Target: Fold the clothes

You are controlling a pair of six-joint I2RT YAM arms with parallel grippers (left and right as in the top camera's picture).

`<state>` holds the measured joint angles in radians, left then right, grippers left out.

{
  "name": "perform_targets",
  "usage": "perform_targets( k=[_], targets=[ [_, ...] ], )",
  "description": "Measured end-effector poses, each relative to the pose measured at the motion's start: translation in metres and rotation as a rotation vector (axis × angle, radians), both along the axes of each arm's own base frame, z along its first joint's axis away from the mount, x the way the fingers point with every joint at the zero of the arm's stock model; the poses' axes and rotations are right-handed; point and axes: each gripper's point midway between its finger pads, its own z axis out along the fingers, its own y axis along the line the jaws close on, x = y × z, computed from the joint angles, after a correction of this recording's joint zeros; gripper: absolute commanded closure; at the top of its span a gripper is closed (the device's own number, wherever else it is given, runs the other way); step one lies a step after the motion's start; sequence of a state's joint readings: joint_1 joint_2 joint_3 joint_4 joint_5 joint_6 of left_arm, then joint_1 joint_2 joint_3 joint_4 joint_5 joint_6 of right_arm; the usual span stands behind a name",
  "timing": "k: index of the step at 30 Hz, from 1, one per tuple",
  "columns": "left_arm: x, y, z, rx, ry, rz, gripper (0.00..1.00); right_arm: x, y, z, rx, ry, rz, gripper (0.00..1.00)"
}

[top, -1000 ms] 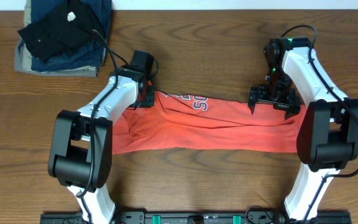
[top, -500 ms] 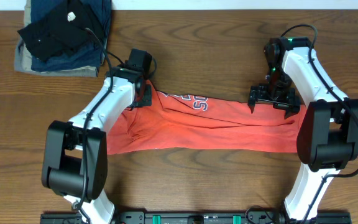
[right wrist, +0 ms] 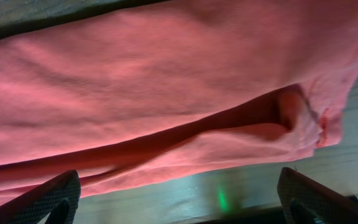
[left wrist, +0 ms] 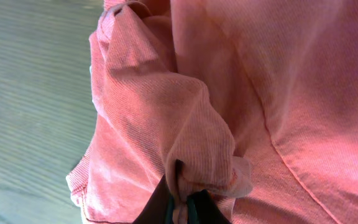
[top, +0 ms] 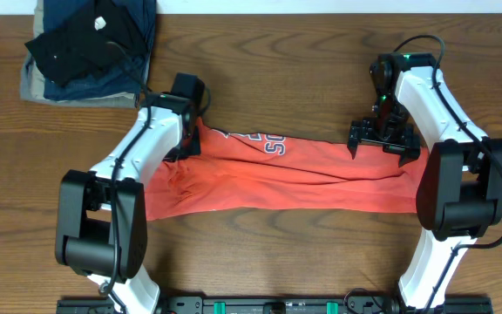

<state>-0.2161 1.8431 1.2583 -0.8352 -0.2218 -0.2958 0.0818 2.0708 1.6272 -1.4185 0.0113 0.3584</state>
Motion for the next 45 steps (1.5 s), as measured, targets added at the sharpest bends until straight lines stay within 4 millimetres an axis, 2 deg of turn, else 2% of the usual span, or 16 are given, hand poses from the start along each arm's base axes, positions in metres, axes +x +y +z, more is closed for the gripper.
perform_targets(
  k=[1, 2, 12, 14, 15, 16, 18, 20, 24, 27, 36, 45],
  targets=[
    [0.0, 0.003, 0.0, 0.003, 0.001, 0.008, 0.85, 0.0, 0.0, 0.0, 0.0, -0.001, 0.0, 0.01],
    [0.0, 0.005, 0.0, 0.004, 0.002, 0.011, 0.83, 0.0, 0.0, 0.0, 0.0, -0.002, 0.0, 0.01],
    [0.0, 0.011, 0.001, 0.016, -0.004, 0.039, 0.83, 0.004, 0.005, -0.002, 0.025, -0.019, -0.005, 0.01],
    [0.0, 0.011, 0.001, 0.016, -0.004, 0.039, 0.83, 0.007, 0.009, -0.005, 0.031, -0.033, 0.007, 0.13],
    [0.0, 0.011, 0.001, 0.016, -0.004, 0.039, 0.83, 0.008, 0.013, -0.008, 0.035, -0.039, 0.018, 0.23],
    [0.0, 0.011, 0.001, 0.017, -0.004, 0.039, 0.83, 0.008, 0.018, -0.011, 0.041, -0.044, 0.027, 0.38],
    [0.0, 0.011, 0.001, 0.018, -0.002, 0.039, 0.83, 0.007, 0.026, -0.021, 0.048, -0.053, 0.049, 0.55],
    [-0.001, 0.012, 0.001, 0.018, 0.0, 0.039, 0.83, 0.003, 0.035, -0.032, 0.059, -0.056, 0.068, 0.65],
    [-0.001, 0.012, 0.001, 0.019, 0.002, 0.039, 0.83, -0.007, 0.045, -0.053, 0.071, -0.053, 0.091, 0.72],
    [-0.002, 0.012, 0.001, 0.022, 0.005, 0.039, 0.83, -0.011, 0.047, -0.06, 0.075, -0.055, 0.094, 0.74],
    [-0.004, 0.013, 0.001, 0.024, 0.013, 0.039, 0.83, -0.011, 0.048, -0.062, 0.086, -0.1, 0.092, 0.75],
    [-0.015, 0.019, 0.003, 0.032, 0.054, 0.052, 0.83, -0.012, 0.048, -0.062, 0.085, -0.112, 0.081, 0.73]
  ],
)
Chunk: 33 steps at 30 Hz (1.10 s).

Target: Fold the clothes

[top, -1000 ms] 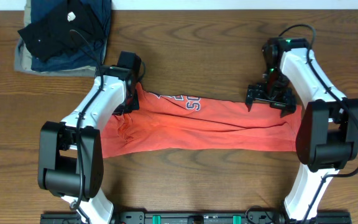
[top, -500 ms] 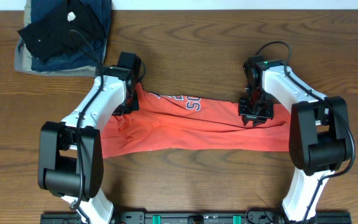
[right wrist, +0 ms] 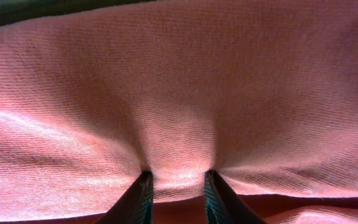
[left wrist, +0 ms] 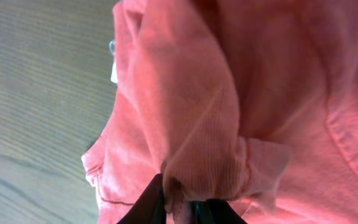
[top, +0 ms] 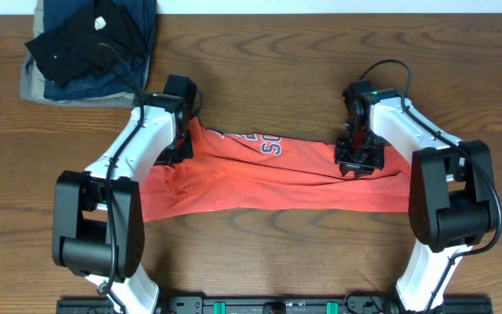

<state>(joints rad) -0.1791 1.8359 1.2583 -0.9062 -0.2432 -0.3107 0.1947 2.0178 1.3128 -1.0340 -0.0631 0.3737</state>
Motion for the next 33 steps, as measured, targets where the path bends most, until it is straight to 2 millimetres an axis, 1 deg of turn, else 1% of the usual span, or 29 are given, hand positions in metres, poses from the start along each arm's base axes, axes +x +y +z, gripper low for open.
perform_targets(
  k=[4, 8, 15, 17, 19, 21, 23, 25, 27, 29, 31, 33],
  targets=[
    [0.0, 0.012, 0.009, -0.003, -0.021, 0.037, 0.83, 0.0, 0.0, 0.0, 0.0, 0.0, -0.001, 0.73],
    [-0.001, 0.031, 0.016, -0.005, -0.038, 0.094, 0.83, 0.0, 0.0, 0.0, 0.0, 0.0, -0.001, 0.73],
    [-0.009, 0.067, 0.017, -0.001, -0.026, 0.204, 0.83, 0.0, 0.0, 0.0, 0.0, 0.0, -0.001, 0.73],
    [-0.012, 0.077, 0.017, -0.001, -0.022, 0.242, 0.93, 0.0, 0.0, 0.0, 0.0, 0.0, -0.002, 0.74],
    [-0.017, 0.084, 0.017, -0.006, -0.01, 0.271, 0.94, 0.0, 0.0, 0.0, 0.0, 0.0, -0.002, 0.73],
    [-0.019, 0.087, 0.019, -0.021, -0.012, 0.287, 0.94, 0.0, 0.0, 0.0, 0.0, 0.0, -0.001, 0.73],
    [-0.017, 0.083, 0.025, -0.045, -0.041, 0.287, 0.94, 0.0, 0.0, 0.0, 0.0, 0.0, -0.002, 0.73],
    [-0.01, 0.076, 0.039, -0.073, -0.103, 0.273, 0.94, 0.0, 0.0, 0.0, 0.0, 0.0, -0.002, 0.73],
    [-0.002, 0.063, 0.058, -0.118, -0.184, 0.24, 0.94, 0.0, 0.0, 0.0, 0.0, 0.0, -0.002, 0.73],
    [0.008, 0.041, 0.081, -0.188, -0.277, 0.182, 0.94, 0.0, 0.0, 0.0, 0.0, 0.001, -0.002, 0.73],
    [0.016, 0.018, 0.099, -0.255, -0.343, 0.116, 0.94, 0.0, 0.0, 0.0, 0.0, 0.0, -0.002, 0.73],
    [0.023, -0.009, 0.111, -0.319, -0.387, 0.042, 0.94, 0.0, 0.0, 0.0, 0.0, 0.0, -0.004, 0.73]
  ],
)
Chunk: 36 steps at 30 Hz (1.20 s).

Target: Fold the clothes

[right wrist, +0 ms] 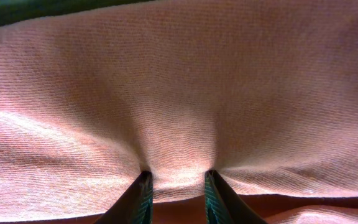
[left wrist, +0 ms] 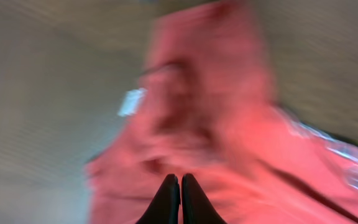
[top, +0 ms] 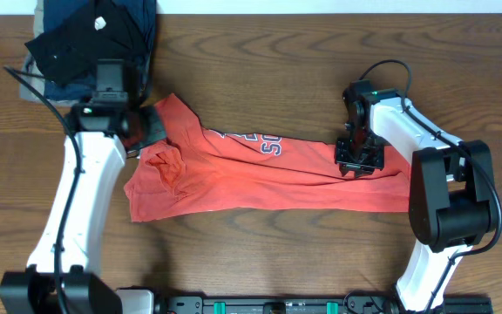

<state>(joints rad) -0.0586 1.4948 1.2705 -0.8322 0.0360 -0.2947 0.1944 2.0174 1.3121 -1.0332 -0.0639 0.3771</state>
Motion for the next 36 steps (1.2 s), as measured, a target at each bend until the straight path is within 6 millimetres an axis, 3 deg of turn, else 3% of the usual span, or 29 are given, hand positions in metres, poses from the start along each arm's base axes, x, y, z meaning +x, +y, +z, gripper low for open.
perform_targets(
  k=[3, 6, 9, 12, 18, 26, 36],
  targets=[
    [0.006, -0.031, 0.0, -0.041, -0.021, -0.085, 0.94, 0.0, 0.0, 0.0, 0.0, 0.0, -0.006, 0.73],
    [0.014, -0.056, -0.015, -0.067, -0.006, -0.147, 0.94, 0.0, 0.001, 0.0, 0.003, 0.001, -0.01, 0.74],
    [0.02, -0.074, -0.041, -0.079, 0.043, -0.188, 0.94, 0.0, 0.001, 0.0, 0.005, 0.002, -0.011, 0.75],
    [0.021, -0.08, -0.073, -0.079, 0.117, -0.194, 0.93, -0.001, 0.001, 0.0, 0.005, 0.005, -0.013, 0.76],
    [0.016, -0.064, -0.112, -0.049, 0.232, -0.149, 0.94, -0.001, 0.001, 0.0, 0.004, 0.007, -0.016, 0.75],
    [0.008, -0.025, -0.116, 0.015, 0.287, -0.053, 0.94, -0.001, 0.001, 0.0, 0.004, 0.007, -0.016, 0.76],
    [-0.006, 0.002, -0.13, 0.067, 0.329, 0.006, 0.94, -0.003, 0.0, 0.0, 0.003, 0.012, -0.016, 0.77]
  ],
)
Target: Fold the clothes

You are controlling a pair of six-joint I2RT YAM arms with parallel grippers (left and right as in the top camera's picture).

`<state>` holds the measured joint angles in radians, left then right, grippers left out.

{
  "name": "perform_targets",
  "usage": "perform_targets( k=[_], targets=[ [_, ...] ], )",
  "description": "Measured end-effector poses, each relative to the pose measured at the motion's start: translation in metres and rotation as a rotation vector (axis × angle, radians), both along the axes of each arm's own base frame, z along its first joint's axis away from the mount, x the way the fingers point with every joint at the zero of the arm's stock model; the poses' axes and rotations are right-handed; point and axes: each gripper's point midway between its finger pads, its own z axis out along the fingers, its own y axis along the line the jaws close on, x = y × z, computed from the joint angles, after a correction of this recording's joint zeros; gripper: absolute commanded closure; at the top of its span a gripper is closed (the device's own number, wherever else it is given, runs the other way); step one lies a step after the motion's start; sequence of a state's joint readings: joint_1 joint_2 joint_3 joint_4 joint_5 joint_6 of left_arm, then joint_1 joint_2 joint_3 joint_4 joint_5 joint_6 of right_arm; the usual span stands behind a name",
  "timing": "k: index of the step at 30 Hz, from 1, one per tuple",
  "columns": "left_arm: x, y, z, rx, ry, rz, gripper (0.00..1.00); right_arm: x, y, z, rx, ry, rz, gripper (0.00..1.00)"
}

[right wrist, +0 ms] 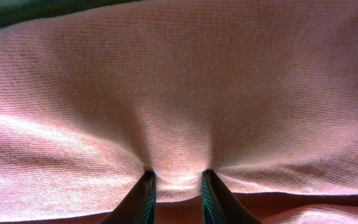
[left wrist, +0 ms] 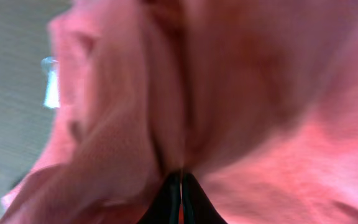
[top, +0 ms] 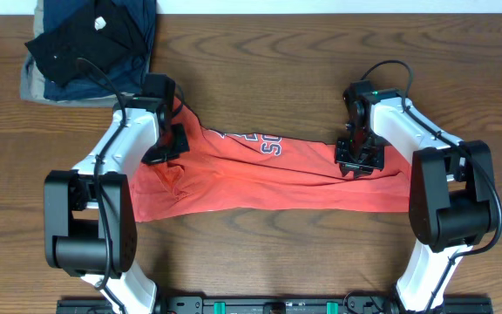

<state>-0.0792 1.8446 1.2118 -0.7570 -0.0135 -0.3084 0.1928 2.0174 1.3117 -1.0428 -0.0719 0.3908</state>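
Note:
A red shirt [top: 277,174] with dark lettering lies in a long band across the wooden table [top: 277,78]. My left gripper [top: 168,139] sits on its rumpled left end. In the left wrist view the gripper [left wrist: 181,177] is shut with a ridge of blurred red cloth [left wrist: 260,93] pinched at its tips. My right gripper [top: 358,160] rests on the band's upper edge toward the right. In the right wrist view it [right wrist: 177,180] is closed on a bunched fold of the shirt [right wrist: 179,81].
A pile of dark folded clothes [top: 90,44] on a khaki piece sits at the back left corner, close behind the left arm. The arms' base rail [top: 251,305] runs along the front edge.
My left gripper was out to the left near the clothes pile. It now sits farther right and nearer, over the shirt's left end. The right gripper keeps its hold in the same place.
First my left gripper pinched the shirt's left end and my right gripper hung open over the right part. Then the right stood farther left, closed on the upper edge. Later the left was out to the left with cloth drawn along; now it is back on the shirt.

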Motion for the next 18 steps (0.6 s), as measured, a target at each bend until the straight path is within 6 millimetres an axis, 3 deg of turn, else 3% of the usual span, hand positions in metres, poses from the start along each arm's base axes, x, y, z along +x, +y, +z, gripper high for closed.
perform_targets(
  k=[7, 12, 15, 18],
  targets=[
    [-0.024, 0.051, 0.001, 0.103, 0.093, 0.112, 0.94, -0.002, 0.0, 0.0, -0.001, 0.006, 0.0, 0.77],
    [-0.043, 0.073, 0.009, 0.128, 0.155, 0.169, 0.94, -0.001, 0.0, 0.0, -0.001, 0.006, 0.0, 0.77],
    [-0.037, 0.075, 0.031, 0.128, 0.087, 0.19, 0.94, -0.002, 0.0, 0.0, -0.001, 0.006, 0.0, 0.76],
    [-0.031, 0.072, 0.071, 0.121, -0.037, 0.201, 0.94, -0.002, 0.0, 0.0, -0.001, 0.007, 0.0, 0.74]
  ],
)
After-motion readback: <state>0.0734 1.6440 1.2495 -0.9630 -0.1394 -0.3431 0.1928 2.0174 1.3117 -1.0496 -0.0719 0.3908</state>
